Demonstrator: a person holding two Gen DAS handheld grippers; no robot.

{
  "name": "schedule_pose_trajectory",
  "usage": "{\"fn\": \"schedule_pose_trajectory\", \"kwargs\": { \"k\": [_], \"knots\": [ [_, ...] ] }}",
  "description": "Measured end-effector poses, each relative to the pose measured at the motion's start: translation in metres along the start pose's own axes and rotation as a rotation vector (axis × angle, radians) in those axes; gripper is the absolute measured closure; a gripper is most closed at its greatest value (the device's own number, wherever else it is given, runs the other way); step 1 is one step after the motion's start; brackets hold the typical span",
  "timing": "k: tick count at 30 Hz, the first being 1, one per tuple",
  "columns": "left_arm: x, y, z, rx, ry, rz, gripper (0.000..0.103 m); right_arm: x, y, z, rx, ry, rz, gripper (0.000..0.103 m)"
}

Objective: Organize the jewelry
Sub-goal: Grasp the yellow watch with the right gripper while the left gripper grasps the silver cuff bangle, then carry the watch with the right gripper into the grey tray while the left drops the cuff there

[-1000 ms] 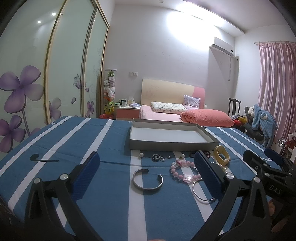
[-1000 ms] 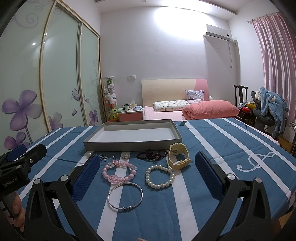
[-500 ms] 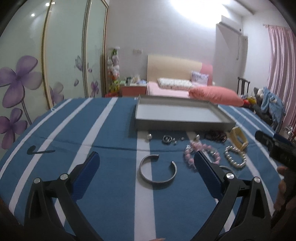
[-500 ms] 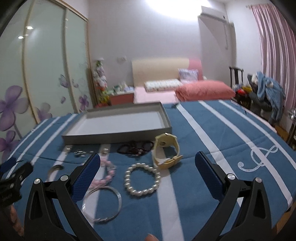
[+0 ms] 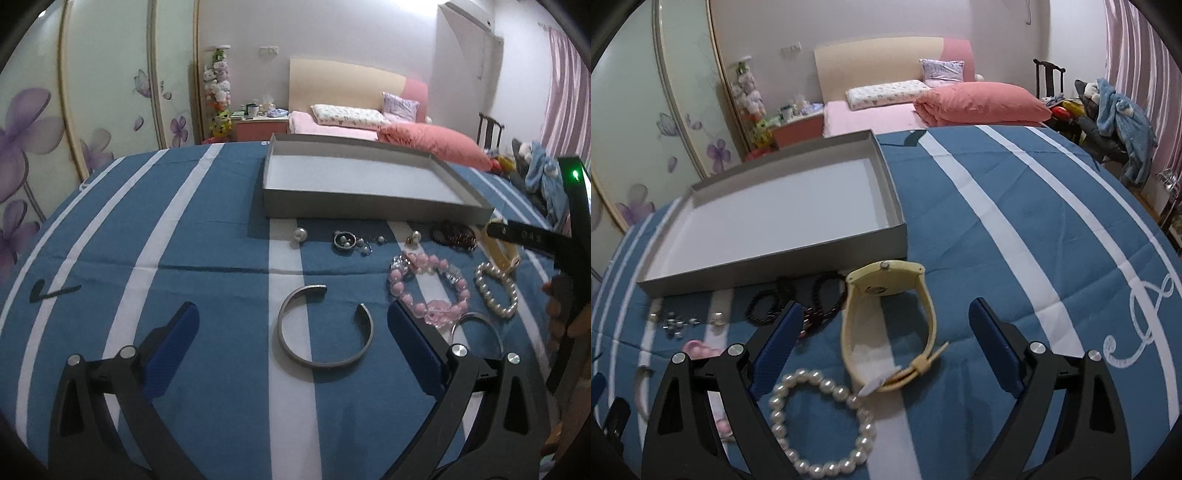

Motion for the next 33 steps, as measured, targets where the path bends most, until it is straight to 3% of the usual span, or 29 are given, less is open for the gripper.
{"fn": "schedule_pose_trajectory", "kwargs": {
  "k": [8, 12, 14, 21, 26, 29, 33],
  "knots": [
    [0.003, 0.016, 0.01, -0.002, 0.078, -0.072, 0.004, 0.008, 0.012, -0.003, -0.007, 0.0, -0.064, 0.026],
    [0.003, 0.022, 0.012, -0.002, 0.09, -0.091, 0.004, 0.007, 0.015, -0.004, 0.001, -0.005, -0.057, 0.054],
    [0.002, 0.025, 0.012, -0.002, 0.09, -0.097, 0.004, 0.005, 0.015, -0.002, -0.023, 0.013, -0.059, 0.059],
    [0.002, 0.037, 0.014, 0.016, 0.104, -0.147, 0.02, 0.004, 0.015, 0.0, -0.054, 0.029, -0.056, 0.06],
    [0.007, 0.04, 0.019, 0.021, 0.129, -0.174, 0.022, 0.005, 0.014, 0.0, -0.065, 0.032, -0.056, 0.06],
    [0.007, 0.041, 0.021, 0.059, 0.13, -0.177, 0.037, 0.005, 0.013, -0.001, -0.07, 0.034, -0.054, 0.06],
    [0.005, 0.043, 0.02, 0.068, 0.129, -0.175, 0.038, 0.004, 0.01, 0.001, -0.077, 0.042, -0.041, 0.06]
  ]
}}
Point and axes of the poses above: each gripper's, at about its wrist camera, not at the fingertips, and y roughly the way its jaws point, z to its right, x to its underside, the point moved 7 cm from there along y, roughly the way its jaws point, and after that the axes turned 7 degrees about x, right-handed, at the moved point
